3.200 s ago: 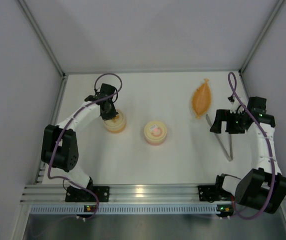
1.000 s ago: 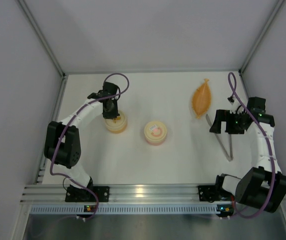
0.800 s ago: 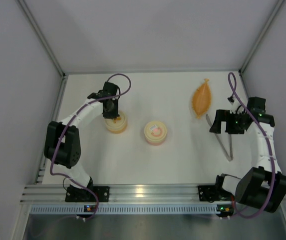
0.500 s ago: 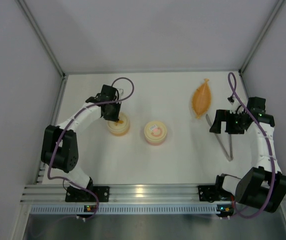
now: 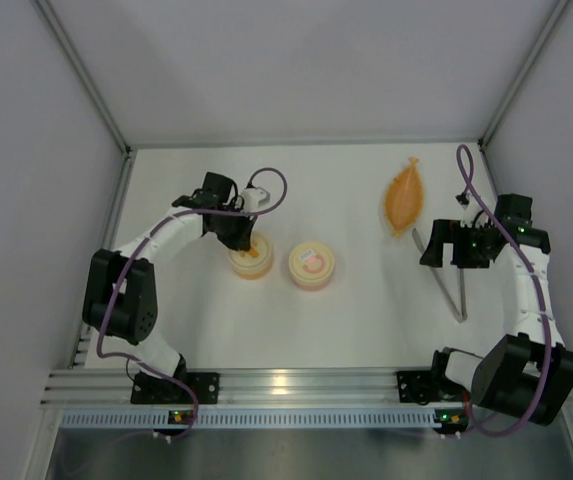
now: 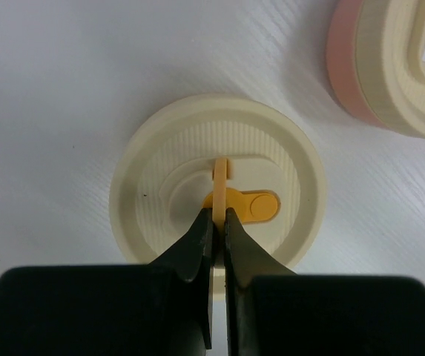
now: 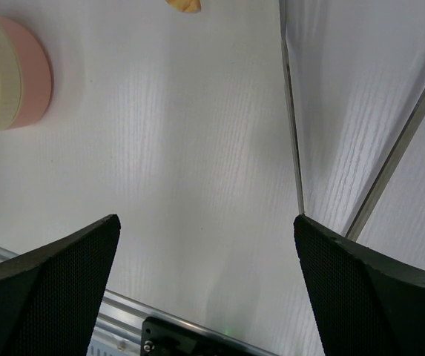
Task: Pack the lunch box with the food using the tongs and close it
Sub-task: Move the packing box to the center of the board.
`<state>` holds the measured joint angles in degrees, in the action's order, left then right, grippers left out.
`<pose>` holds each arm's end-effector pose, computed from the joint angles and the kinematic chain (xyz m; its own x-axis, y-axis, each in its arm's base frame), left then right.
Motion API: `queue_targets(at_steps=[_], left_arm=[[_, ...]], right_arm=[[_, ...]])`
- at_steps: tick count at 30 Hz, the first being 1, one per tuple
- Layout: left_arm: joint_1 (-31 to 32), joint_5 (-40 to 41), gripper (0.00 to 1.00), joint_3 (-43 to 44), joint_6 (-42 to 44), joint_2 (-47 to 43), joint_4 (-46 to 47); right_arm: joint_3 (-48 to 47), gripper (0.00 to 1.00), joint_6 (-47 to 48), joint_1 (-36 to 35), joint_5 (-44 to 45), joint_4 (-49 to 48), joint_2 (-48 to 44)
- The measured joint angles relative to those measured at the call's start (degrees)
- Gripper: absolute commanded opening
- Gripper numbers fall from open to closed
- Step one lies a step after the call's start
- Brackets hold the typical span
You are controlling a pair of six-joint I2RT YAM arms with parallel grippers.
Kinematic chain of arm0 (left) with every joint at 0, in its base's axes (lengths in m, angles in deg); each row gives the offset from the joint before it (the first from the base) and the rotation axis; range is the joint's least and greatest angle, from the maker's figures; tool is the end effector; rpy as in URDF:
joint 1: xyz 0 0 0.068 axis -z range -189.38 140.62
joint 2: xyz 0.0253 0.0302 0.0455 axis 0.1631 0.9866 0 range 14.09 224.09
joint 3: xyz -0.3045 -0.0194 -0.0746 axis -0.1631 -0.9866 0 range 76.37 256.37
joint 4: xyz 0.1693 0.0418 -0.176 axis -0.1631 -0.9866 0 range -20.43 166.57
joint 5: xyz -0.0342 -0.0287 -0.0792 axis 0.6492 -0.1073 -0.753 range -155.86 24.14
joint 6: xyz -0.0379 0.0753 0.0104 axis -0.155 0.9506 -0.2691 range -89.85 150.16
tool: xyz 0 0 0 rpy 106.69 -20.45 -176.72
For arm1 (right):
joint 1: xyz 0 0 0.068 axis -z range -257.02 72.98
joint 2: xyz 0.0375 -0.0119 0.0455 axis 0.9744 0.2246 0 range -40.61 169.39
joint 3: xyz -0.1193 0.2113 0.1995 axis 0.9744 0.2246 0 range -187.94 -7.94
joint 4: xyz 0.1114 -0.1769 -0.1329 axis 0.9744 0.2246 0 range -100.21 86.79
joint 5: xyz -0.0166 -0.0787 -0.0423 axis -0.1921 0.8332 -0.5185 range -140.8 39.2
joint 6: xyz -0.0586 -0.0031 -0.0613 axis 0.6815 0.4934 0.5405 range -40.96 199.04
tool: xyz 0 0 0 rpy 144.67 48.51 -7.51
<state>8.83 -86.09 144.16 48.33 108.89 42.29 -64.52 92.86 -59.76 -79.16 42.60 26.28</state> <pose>0.3218 -0.1331 0.2414 -0.6509 0.5222 -0.5510 0.6884 0.7120 -0.1384 0.2016 -0.0255 0.2886 -0.8406 0.0410 -0.5401 -0.1491 0.9411 0.3036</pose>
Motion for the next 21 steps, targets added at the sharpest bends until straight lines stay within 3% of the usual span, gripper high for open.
queue_targets(at_steps=[10, 21], left_arm=[[-0.20, -8.85, 0.00, 2.16, 14.25, 2.93, -2.29], [3.04, -10.56, 0.00, 1.38, 21.90, 2.84, -2.40]], right_arm=[[0.00, 0.99, 0.02, 0.00, 0.02, 0.02, 0.00], [0.00, 0.99, 0.02, 0.00, 0.02, 0.04, 0.00]])
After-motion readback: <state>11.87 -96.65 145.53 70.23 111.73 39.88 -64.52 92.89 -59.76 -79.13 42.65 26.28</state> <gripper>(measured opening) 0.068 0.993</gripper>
